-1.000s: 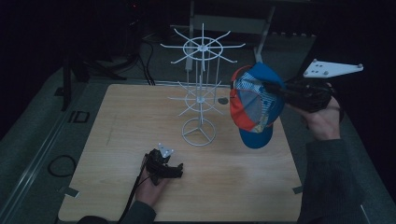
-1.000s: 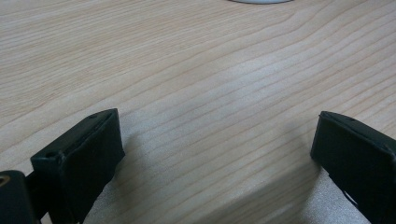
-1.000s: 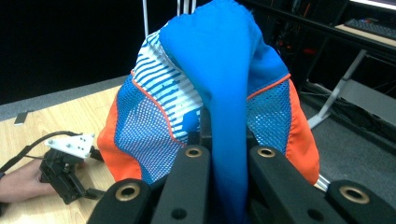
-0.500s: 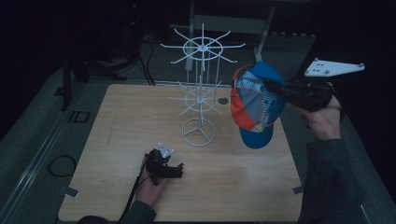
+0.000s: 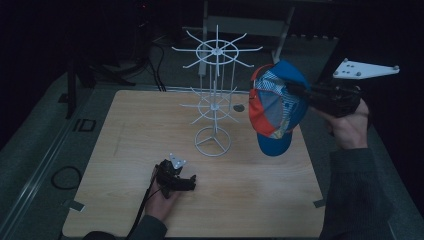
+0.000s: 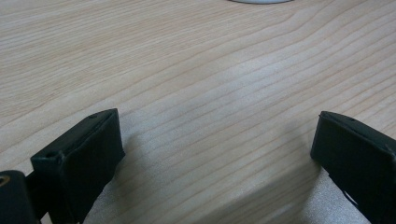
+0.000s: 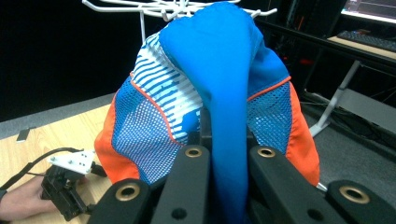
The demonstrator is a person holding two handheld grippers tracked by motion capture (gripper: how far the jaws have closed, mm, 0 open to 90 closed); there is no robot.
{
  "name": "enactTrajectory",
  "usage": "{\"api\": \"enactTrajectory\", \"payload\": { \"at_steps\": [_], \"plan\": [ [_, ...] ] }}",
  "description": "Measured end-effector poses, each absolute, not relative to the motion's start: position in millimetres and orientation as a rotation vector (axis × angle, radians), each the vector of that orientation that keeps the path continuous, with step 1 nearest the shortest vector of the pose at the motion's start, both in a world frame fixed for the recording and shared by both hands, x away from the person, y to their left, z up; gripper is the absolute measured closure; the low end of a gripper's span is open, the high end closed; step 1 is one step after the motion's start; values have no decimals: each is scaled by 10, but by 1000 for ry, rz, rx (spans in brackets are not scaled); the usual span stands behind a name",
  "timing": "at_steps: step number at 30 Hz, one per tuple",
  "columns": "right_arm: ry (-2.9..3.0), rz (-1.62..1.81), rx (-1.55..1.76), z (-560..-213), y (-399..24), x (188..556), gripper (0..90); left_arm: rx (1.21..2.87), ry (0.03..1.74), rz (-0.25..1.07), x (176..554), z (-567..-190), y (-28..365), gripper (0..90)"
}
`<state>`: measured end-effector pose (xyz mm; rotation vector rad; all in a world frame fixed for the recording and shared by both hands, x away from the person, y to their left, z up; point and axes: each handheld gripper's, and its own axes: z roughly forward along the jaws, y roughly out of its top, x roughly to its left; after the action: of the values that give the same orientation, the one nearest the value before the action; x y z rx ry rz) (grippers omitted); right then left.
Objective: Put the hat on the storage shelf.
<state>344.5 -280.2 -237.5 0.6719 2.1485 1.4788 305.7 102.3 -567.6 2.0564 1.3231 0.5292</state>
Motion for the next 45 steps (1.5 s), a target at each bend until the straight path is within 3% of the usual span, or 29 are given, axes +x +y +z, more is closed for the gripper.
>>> {"api": "enactTrajectory", "payload": {
  "at_steps": [32,45],
  "plan": [
    [2114,1586,557,-2152,-2687,3238,893,2064,1321,527,3057,-5673,1027,26],
    [2153,1567,607,-2293,-2550,3430,893,2057,1323,528,3057,-5676,1023,26]
  ]
}}
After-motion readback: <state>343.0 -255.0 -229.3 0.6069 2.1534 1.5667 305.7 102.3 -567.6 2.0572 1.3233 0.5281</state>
